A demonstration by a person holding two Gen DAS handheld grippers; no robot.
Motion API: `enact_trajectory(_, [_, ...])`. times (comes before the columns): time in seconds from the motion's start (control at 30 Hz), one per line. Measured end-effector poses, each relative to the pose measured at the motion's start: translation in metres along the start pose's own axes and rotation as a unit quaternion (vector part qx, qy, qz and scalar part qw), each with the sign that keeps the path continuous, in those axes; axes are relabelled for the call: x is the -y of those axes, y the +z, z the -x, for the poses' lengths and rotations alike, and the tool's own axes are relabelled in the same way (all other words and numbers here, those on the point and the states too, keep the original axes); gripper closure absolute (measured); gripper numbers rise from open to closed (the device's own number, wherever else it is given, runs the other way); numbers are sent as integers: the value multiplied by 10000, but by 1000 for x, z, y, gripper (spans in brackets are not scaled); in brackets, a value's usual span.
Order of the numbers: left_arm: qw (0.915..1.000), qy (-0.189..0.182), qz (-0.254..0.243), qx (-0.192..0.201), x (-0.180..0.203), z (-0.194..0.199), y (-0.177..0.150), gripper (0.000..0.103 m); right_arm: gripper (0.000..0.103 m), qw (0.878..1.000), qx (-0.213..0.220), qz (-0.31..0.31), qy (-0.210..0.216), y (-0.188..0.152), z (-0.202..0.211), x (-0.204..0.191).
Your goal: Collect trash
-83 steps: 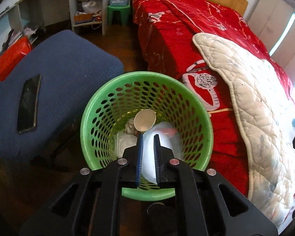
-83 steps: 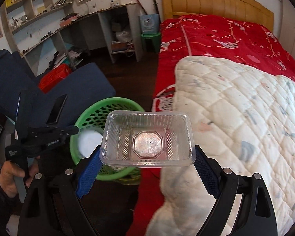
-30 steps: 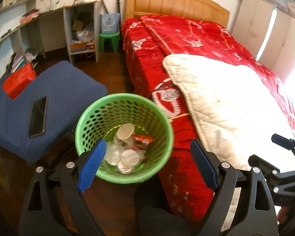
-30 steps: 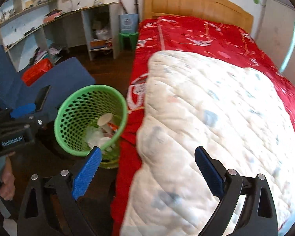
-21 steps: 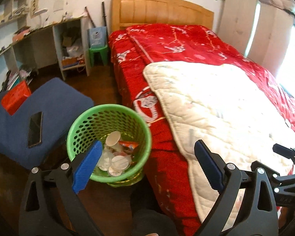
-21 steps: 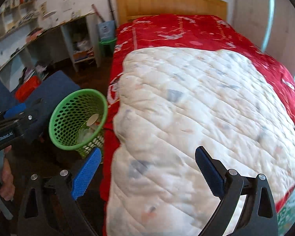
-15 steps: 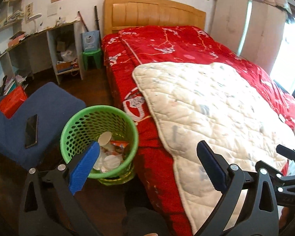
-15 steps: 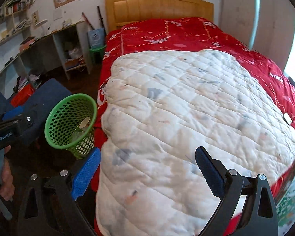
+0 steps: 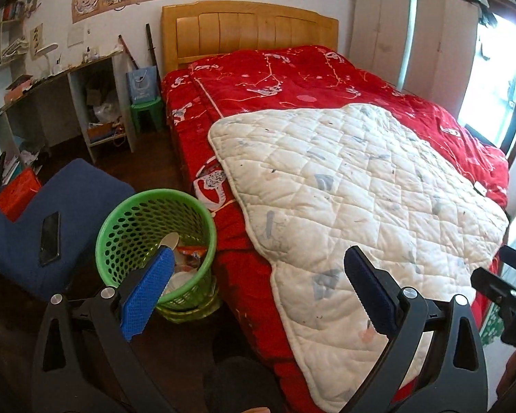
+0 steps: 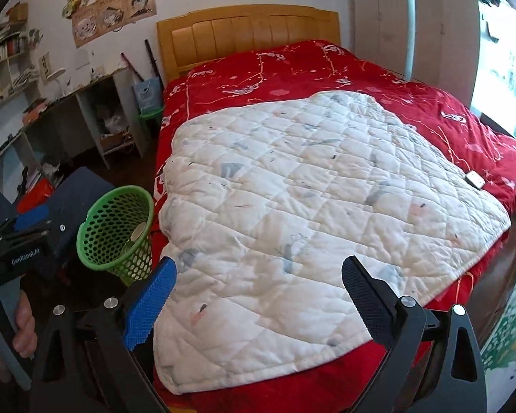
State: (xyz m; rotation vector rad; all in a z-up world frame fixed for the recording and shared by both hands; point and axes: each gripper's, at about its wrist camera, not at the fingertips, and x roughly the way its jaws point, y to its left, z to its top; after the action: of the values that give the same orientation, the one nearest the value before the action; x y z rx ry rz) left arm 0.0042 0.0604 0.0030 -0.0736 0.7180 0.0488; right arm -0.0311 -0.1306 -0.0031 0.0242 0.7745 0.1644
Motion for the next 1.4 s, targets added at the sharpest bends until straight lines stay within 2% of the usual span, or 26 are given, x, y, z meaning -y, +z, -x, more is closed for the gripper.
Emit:
enact_trajectory(0.3, [9997,62,-123,179,8,14,-2,6,9,9999,118,-115,3,-6,13,9])
enact_trajectory(1.4, [9991,236,-296,199,17,21,-12,5,9,9997,175,-160,-107,-9,22,14])
